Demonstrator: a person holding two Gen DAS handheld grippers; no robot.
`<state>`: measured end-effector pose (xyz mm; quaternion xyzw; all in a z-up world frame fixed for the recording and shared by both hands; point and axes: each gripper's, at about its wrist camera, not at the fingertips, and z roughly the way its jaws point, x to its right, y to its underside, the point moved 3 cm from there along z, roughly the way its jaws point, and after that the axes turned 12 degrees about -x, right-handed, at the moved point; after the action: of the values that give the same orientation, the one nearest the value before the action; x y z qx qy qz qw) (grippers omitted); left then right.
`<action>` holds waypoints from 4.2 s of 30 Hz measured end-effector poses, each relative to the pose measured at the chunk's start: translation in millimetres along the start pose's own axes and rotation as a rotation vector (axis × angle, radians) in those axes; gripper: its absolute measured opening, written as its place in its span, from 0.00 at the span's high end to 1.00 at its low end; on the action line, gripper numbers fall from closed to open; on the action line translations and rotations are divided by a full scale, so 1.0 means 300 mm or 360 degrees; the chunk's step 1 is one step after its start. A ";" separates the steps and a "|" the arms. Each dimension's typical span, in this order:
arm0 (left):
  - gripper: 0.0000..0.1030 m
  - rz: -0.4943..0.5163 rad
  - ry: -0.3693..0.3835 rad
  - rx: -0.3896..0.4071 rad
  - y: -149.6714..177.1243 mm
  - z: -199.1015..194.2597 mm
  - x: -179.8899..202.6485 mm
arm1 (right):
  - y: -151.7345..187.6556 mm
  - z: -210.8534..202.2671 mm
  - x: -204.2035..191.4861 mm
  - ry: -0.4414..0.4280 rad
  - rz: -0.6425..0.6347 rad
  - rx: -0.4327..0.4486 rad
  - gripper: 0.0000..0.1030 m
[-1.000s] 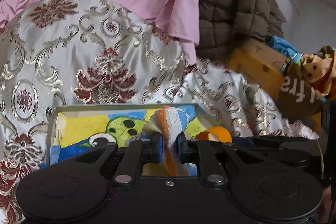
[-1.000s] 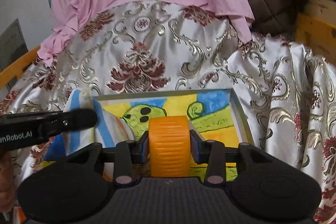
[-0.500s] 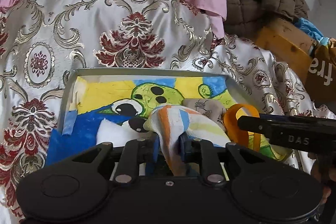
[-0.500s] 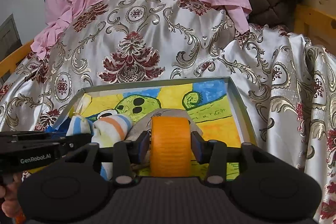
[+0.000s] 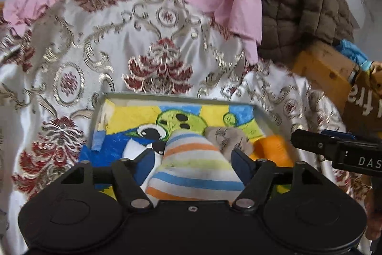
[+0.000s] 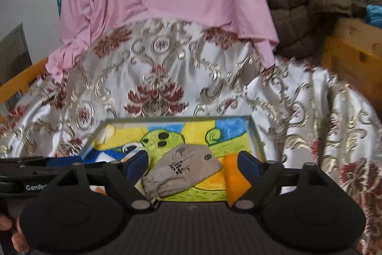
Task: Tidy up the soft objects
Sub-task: 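Open the left tool to drop the towel while the right tool releases the orange band, then move both open tools back from the tray toward the pile of items, then grasp the blue-white printed packet with the left tool while the right tool grasps the white foam mitt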
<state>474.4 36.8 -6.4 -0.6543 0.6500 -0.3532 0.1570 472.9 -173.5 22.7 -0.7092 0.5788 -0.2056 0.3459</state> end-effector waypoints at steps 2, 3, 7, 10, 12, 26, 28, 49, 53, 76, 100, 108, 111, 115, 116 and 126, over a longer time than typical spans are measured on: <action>0.20 -0.0009 -0.0013 0.0056 0.004 -0.064 0.012 | 0.004 -0.073 -0.006 0.0010 -0.0008 0.0071 0.10; 0.17 -0.0011 -0.0014 0.0094 0.009 -0.104 0.018 | 0.006 -0.103 -0.010 0.0016 -0.0016 0.0100 0.09; 0.11 0.0004 0.0030 0.0209 0.030 -0.251 0.049 | 0.038 -0.270 -0.041 -0.0008 -0.0058 0.0265 0.00; 0.05 -0.0003 0.0077 0.0298 0.056 -0.365 0.072 | 0.073 -0.388 -0.059 -0.0028 -0.0077 0.0376 0.00; 0.01 -0.0009 0.0071 0.0366 0.080 -0.443 0.088 | 0.100 -0.464 -0.077 -0.0031 -0.0090 0.0447 0.00; 0.01 0.0057 -0.0044 0.0626 0.319 -0.830 0.209 | 0.379 -0.833 -0.206 0.0107 -0.0200 0.0776 0.00; 0.01 0.0063 -0.0052 0.0637 0.355 -0.858 0.215 | 0.419 -0.850 -0.222 0.0104 -0.0203 0.0783 0.00; 0.01 0.0101 -0.0147 0.0548 0.688 -0.879 0.139 | 0.785 -0.853 -0.243 0.0079 -0.0149 0.0648 0.00; 0.01 0.0168 -0.0140 0.0461 0.747 -0.833 0.121 | 0.846 -0.801 -0.229 0.0080 -0.0159 0.0511 0.00; 0.01 0.0229 -0.0001 -0.0111 0.865 -0.536 0.076 | 0.971 -0.545 -0.247 0.0084 -0.0274 -0.0157 0.00; 0.01 0.0155 0.0220 -0.0291 0.847 -0.354 0.094 | 0.943 -0.431 -0.202 0.0057 -0.0193 -0.0238 0.03; 0.01 0.0023 0.0305 -0.0271 0.814 -0.288 0.070 | 0.924 -0.392 -0.192 -0.0016 -0.0173 -0.0247 0.10; 0.01 -0.0024 0.0333 -0.0249 0.800 -0.270 0.065 | 0.923 -0.379 -0.199 -0.0015 -0.0193 -0.0249 0.10; 0.01 -0.0077 0.0372 -0.0229 0.789 -0.256 0.060 | 0.921 -0.365 -0.208 -0.0022 -0.0208 -0.0241 0.10; 0.01 -0.0090 0.0381 -0.0227 0.788 -0.253 0.058 | 0.918 -0.364 -0.209 -0.0034 -0.0206 -0.0231 0.10; 0.01 -0.0248 0.0488 -0.0218 0.769 -0.224 0.022 | 0.896 -0.331 -0.213 -0.0119 -0.0189 -0.0212 0.10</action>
<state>258.3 23.1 -110.9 -0.6504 0.6362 -0.4146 -0.0168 205.9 -161.3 -99.0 -0.7709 0.5349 -0.1600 0.3066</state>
